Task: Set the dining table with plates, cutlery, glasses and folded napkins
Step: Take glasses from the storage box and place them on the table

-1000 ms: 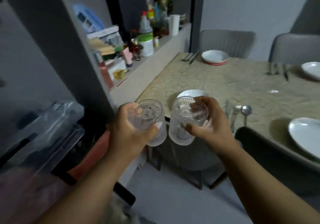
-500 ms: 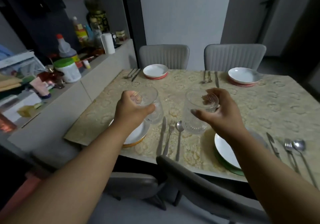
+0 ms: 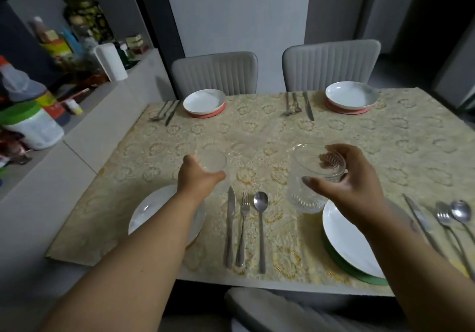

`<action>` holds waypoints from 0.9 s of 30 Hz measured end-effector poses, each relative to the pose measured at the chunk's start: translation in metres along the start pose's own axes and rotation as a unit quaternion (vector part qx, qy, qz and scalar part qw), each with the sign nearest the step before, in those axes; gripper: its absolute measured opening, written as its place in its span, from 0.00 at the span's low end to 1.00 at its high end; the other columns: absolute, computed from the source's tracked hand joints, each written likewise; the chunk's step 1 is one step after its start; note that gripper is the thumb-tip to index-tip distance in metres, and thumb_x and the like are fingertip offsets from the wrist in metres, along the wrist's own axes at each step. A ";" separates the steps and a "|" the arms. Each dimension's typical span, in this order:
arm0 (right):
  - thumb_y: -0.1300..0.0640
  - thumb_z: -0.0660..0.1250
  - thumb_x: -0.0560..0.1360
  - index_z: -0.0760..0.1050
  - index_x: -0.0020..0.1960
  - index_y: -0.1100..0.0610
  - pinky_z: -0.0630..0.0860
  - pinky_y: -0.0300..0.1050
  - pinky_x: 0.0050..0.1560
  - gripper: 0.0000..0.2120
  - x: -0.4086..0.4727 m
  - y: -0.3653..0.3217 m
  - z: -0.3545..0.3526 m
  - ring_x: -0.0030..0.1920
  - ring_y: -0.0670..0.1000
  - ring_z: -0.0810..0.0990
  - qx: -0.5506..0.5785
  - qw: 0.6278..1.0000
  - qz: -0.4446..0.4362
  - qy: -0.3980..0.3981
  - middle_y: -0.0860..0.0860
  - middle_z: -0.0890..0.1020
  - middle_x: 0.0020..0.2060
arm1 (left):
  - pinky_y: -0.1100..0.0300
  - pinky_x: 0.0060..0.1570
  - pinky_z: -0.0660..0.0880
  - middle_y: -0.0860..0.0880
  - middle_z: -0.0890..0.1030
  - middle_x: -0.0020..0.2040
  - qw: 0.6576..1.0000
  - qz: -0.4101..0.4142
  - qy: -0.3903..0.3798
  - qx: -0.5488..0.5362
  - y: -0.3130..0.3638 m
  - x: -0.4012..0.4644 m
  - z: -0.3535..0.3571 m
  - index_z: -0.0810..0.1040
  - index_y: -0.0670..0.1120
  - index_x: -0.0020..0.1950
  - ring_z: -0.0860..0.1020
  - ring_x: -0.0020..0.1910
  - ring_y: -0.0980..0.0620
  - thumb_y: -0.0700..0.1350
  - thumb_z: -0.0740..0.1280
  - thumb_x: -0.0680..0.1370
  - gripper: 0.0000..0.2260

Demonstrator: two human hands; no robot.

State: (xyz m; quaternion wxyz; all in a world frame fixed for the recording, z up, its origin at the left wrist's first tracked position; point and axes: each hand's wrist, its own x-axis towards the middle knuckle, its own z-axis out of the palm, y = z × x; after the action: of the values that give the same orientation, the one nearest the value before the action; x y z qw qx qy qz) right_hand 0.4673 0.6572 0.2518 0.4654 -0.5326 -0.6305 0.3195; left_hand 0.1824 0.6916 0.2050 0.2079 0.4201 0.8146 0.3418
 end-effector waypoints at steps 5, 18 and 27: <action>0.53 0.82 0.60 0.68 0.56 0.47 0.69 0.35 0.46 0.31 0.012 0.015 0.012 0.48 0.42 0.76 -0.030 0.999 0.011 0.002 0.42 0.76 0.47 | 0.58 0.47 0.70 0.43 0.75 0.60 0.999 -0.020 -0.015 0.023 -0.018 0.034 0.020 0.66 0.41 0.64 0.75 0.57 0.43 0.51 0.79 0.64 0.35; 0.50 0.81 0.61 0.68 0.56 0.47 0.71 0.40 0.49 0.30 0.025 0.033 0.027 0.51 0.47 0.77 -0.037 0.999 0.036 0.015 0.48 0.78 0.50 | 0.55 0.52 0.72 0.41 0.73 0.62 0.995 -0.034 -0.050 0.080 -0.031 0.055 0.040 0.66 0.38 0.65 0.74 0.60 0.41 0.53 0.78 0.64 0.37; 0.53 0.80 0.61 0.69 0.57 0.48 0.74 0.45 0.54 0.29 0.040 0.049 -0.006 0.52 0.48 0.78 -0.047 0.994 0.057 0.083 0.47 0.79 0.50 | 0.51 0.73 0.56 0.45 0.57 0.76 0.975 0.211 -0.074 0.018 0.064 -0.005 0.081 0.55 0.43 0.76 0.52 0.74 0.48 0.56 0.68 0.74 0.38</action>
State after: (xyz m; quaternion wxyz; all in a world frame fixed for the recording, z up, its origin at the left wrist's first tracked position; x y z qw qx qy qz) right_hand 0.4908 0.7062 0.2196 0.4717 -0.6138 -0.5726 0.2699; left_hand 0.2705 0.7453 0.1974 0.1834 0.6099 0.6961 0.3313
